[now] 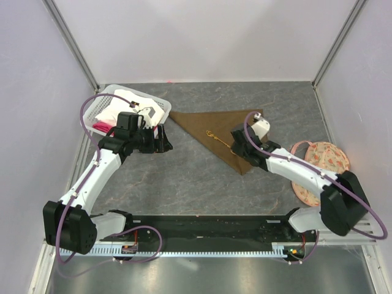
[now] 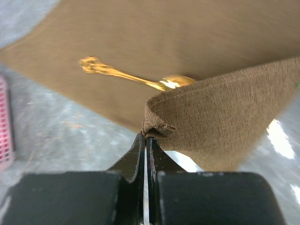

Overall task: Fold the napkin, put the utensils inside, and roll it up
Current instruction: Fold the napkin

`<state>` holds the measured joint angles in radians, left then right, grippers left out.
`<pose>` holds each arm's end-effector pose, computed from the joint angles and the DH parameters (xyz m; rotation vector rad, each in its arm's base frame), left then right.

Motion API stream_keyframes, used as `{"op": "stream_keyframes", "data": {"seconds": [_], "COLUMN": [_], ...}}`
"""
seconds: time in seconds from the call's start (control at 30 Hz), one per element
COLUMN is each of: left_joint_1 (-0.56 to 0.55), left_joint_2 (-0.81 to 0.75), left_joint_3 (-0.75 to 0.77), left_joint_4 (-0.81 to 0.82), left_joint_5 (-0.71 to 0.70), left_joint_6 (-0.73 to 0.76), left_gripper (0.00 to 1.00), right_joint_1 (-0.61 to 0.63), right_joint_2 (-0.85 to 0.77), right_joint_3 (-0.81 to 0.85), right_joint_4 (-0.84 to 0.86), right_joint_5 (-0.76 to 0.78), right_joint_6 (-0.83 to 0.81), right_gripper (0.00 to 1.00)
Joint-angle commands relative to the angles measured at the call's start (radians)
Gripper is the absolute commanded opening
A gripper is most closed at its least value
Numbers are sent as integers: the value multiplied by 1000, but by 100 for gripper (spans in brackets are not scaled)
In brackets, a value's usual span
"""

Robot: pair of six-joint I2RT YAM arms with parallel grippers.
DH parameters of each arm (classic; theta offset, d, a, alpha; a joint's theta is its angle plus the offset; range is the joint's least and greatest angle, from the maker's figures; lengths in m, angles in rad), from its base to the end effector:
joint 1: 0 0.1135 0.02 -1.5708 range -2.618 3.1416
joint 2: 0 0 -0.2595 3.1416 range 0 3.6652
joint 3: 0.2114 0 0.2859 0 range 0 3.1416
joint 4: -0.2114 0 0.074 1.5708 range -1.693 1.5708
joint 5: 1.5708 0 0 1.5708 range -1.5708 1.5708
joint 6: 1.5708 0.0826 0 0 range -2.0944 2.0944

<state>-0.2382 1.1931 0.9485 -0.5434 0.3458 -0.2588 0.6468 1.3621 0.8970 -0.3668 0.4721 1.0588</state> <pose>0.3015 -0.1020 0.2377 0.1475 2.3890 -0.6464 0.2959 0.1763 0.1865 0.6798 2.2064 0.3066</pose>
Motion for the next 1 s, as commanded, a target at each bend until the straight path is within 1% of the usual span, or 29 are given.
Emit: {"op": "stream_keyframes", "data": {"seconds": [0.0,0.17,0.3,0.6,0.97], "left_joint_1": [-4,-4,-4,-4,-4], "left_joint_2": [-16,-18,-18,-13,-9], "left_joint_3": [4,3,-1,-1,-1], "left_joint_4": [31,30,28,30,30], "left_joint_5": [-5,-14,-21,-25,-27], "left_joint_6": [16,18,20,21,21], "left_gripper": [84,84,84,84,84], "right_joint_1": [22,40,48,56,59], "right_joint_2": [136,256,350,459,549], "right_joint_3": [120,220,273,349,407], "right_joint_4": [180,255,273,296,296], "right_joint_5": [-27,-98,-142,-176,-191], "right_joint_6": [-138,-187,-215,-260,-280], "right_gripper": [0,0,0,0,0]}}
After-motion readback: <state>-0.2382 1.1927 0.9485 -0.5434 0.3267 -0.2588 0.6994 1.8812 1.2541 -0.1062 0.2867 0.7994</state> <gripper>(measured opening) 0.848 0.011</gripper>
